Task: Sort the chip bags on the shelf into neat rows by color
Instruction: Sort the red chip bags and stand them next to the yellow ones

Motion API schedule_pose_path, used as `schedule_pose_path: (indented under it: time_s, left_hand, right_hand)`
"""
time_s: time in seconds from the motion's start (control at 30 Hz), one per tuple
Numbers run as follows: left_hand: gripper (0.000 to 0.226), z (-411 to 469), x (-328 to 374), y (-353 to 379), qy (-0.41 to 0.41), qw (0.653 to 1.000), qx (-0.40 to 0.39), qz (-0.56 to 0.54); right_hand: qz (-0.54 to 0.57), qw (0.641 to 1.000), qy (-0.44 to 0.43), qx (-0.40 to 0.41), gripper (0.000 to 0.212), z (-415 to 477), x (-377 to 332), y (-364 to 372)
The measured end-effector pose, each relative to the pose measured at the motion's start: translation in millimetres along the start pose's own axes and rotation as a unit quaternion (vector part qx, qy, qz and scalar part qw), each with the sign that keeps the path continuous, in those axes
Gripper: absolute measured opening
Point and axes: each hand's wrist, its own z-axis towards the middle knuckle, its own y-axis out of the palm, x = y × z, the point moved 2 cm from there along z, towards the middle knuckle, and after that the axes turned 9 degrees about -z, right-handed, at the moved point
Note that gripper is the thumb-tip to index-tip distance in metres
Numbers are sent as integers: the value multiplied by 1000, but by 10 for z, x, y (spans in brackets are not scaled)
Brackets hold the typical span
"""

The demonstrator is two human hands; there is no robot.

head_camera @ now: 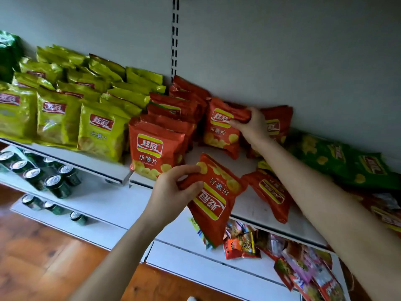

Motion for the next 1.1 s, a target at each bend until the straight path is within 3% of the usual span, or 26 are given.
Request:
schedule_pose_path:
  time_s: [0.1, 0.2, 0.47, 0.53, 0.6, 0.73, 0.83, 0.9, 1.0, 1.1]
  left_hand:
    - [20, -14, -15, -13, -4, 1000, 0, 6]
    - [20, -27, -45, -42, -10, 1000, -5, 10]
    - [23, -1, 11, -138, 45, 999, 12, -4]
    - [24, 22, 29, -165, 68, 997, 22, -16]
    - [28, 30, 64, -182, 88, 995, 26, -42]
    - [33, 39, 114, -174, 114, 989, -11, -88]
    - [33, 33, 125, -127, 120, 987, -41, -98]
    - [38, 20, 75, -101, 99, 986, -44, -125]
    - [67, -15, -17, -62, 40, 983, -20, -178]
    - [49, -60, -51, 11, 18, 988, -45, -150]
  right_hand:
    - [-136, 991, -3, 4, 53, 19, 25, 153]
    - [-182, 983, 4, 11, 58, 3, 50, 115]
    - [-124, 991, -3, 44, 57, -197, 20, -312]
    - [-77, 995, -38, 59, 43, -374, -67, -423]
    - [2, 997, -62, 54, 17, -599, -168, -498]
    - [58, 997, -36, -47, 8, -1030, -374, -572]
    - [75, 981, 18, -179, 28, -1271, -427, -574]
    - [65, 989, 31, -131, 28, -1350, -393, -603]
    - [142, 987, 78, 15, 19, -1468, -282, -642]
    - [181, 975, 126, 39, 27, -1626, -191, -626]
